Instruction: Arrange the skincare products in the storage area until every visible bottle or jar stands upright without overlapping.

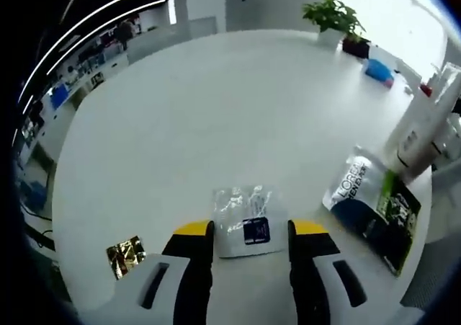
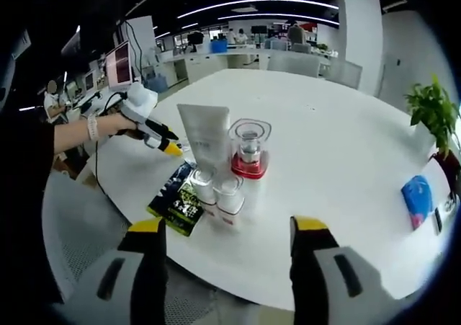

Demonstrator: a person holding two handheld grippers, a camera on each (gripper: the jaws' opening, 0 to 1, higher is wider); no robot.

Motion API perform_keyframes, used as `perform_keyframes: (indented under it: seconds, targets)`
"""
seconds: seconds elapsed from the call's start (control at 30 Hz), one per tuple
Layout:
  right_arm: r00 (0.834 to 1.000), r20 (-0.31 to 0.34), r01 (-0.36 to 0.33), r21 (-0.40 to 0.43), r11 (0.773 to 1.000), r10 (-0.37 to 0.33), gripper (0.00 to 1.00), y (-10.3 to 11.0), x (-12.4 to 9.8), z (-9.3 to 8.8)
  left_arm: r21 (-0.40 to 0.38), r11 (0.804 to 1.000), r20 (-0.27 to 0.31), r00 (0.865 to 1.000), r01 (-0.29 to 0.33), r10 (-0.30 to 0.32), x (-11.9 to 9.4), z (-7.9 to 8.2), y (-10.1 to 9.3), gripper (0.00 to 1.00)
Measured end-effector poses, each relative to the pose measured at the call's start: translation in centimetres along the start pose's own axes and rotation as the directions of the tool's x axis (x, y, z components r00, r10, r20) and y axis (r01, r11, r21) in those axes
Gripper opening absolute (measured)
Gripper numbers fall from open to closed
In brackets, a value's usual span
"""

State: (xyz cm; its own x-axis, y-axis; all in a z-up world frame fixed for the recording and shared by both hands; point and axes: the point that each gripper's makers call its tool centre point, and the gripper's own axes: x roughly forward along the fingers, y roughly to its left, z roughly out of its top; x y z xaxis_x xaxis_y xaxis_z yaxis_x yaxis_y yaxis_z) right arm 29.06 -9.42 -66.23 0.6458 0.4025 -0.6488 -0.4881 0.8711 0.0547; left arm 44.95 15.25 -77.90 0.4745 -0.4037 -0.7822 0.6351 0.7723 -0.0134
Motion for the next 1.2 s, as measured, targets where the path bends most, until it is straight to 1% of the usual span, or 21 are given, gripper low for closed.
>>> perform_keyframes:
  seconds: [0.4,0.53,0.6,0.63,0.7,0.83,0.93,0.97,1.1,1.2]
  targets:
    - [1.0,0.011,-0.017,-0.008,1.0,0.017,0.71,-0.1,-0.5,0.1,0.01,1.0,-0.014,1.0,0.009,-0.009,0.3,0.2,0.1,0.37]
    - [1.0,0.02,-0.024,-0.013,1.0,0.024,0.72,-0.1,-0.8,0.2,0.037,0.999,-0.031,0.999,0.027,-0.026,0.1,0.0,-0.4,0.37]
    - [0.999,0.022,-0.035,-0.006,0.999,0.035,0.75,0.0,-0.9,0.2,0.102,0.994,-0.031,0.999,0.043,-0.04,0.0,0.0,-0.8,0.37]
    - [0.999,0.022,-0.04,-0.006,0.999,0.04,0.77,0.0,-0.9,0.2,0.089,0.995,-0.035,0.999,0.04,-0.037,-0.1,-0.1,-0.9,0.37]
    - [0.999,0.019,-0.045,-0.015,0.999,0.045,0.8,0.1,-0.9,0.1,0.094,0.994,-0.049,0.998,0.053,-0.049,-0.2,-0.4,-1.1,0.37]
    - [0.998,0.021,-0.057,-0.027,0.998,0.057,0.83,0.4,-1.0,0.1,0.109,0.991,-0.065,0.996,0.073,-0.066,-0.7,-0.9,-1.6,0.37]
    - [0.997,0.033,-0.062,-0.056,0.997,0.064,0.86,0.6,-1.1,0.4,0.147,0.985,-0.055,0.995,0.09,-0.082,-1.2,-0.9,-2.1,0.37]
    - [0.997,0.036,-0.061,-0.062,0.996,0.063,0.89,0.6,-1.2,0.4,0.165,0.982,-0.053,0.995,0.094,-0.087,-1.4,-0.9,-2.3,0.37]
    - [0.998,0.04,-0.054,-0.077,0.996,0.057,0.99,0.5,-1.3,0.6,0.194,0.974,-0.06,0.992,0.12,-0.11,-2.0,-1.2,-2.8,0.37]
    - [0.997,0.051,-0.051,-0.081,0.995,0.055,1.0,0.4,-1.6,0.9,0.222,0.966,-0.074,0.99,0.135,-0.121,-2.6,-1.5,-3.2,0.37]
